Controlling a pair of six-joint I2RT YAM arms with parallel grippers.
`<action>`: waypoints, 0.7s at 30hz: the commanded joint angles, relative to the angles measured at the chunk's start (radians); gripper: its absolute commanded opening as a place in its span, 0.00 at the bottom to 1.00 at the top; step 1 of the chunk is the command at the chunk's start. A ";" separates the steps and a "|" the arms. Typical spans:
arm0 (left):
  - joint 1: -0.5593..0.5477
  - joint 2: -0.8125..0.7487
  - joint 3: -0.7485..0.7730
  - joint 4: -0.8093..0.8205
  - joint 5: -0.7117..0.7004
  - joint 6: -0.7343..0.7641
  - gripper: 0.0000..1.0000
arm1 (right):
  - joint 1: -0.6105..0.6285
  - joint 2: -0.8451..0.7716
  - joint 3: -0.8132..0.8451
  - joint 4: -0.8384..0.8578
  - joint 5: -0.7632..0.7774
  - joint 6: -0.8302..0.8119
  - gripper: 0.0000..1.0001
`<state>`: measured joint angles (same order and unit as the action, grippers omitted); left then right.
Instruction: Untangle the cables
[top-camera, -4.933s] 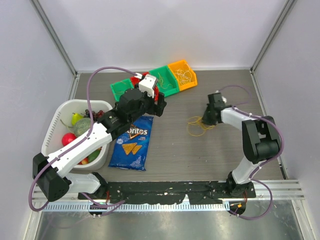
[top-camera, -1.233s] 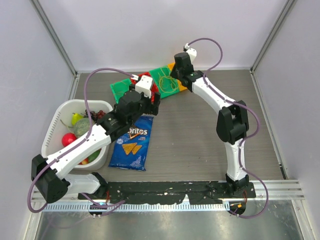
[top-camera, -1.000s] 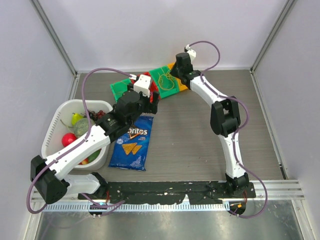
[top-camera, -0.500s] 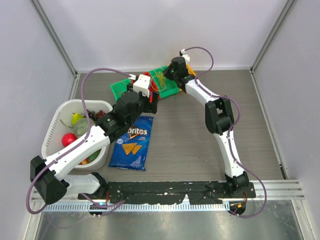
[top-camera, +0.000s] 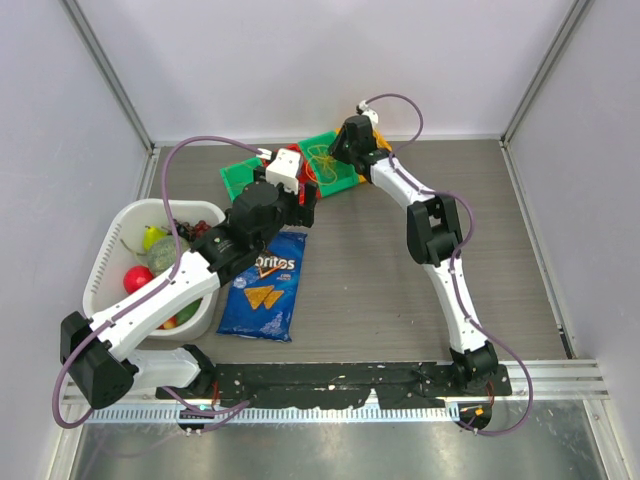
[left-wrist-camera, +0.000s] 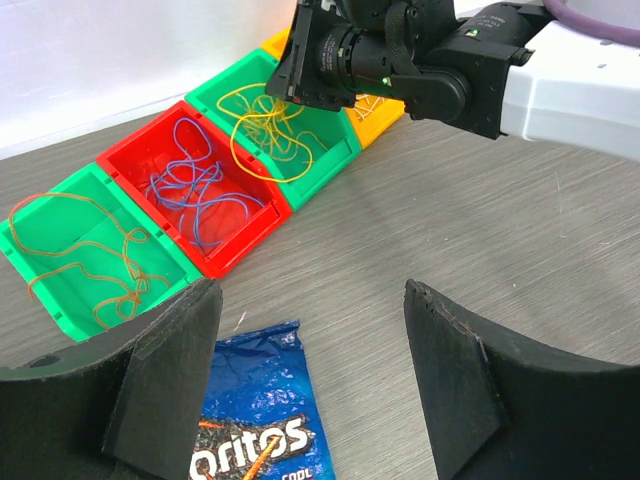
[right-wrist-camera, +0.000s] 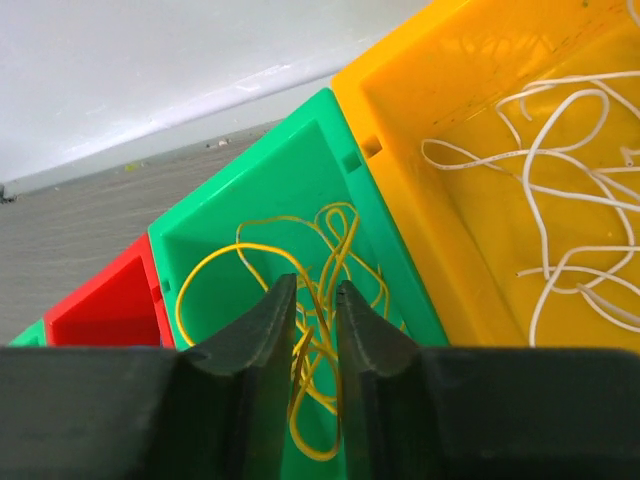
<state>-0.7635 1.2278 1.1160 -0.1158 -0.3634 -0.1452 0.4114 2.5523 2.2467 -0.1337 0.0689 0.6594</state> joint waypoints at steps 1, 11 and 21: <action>0.009 -0.019 -0.001 0.051 0.003 -0.001 0.77 | 0.006 -0.017 0.077 -0.053 -0.012 -0.098 0.32; 0.015 -0.008 -0.001 0.048 0.015 -0.013 0.77 | 0.023 -0.165 0.068 -0.262 0.055 -0.176 0.59; 0.018 -0.007 -0.002 0.050 0.023 -0.022 0.77 | 0.023 -0.573 -0.359 -0.299 0.128 -0.256 0.69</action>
<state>-0.7506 1.2282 1.1160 -0.1154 -0.3473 -0.1539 0.4347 2.2131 2.0434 -0.4549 0.1448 0.4557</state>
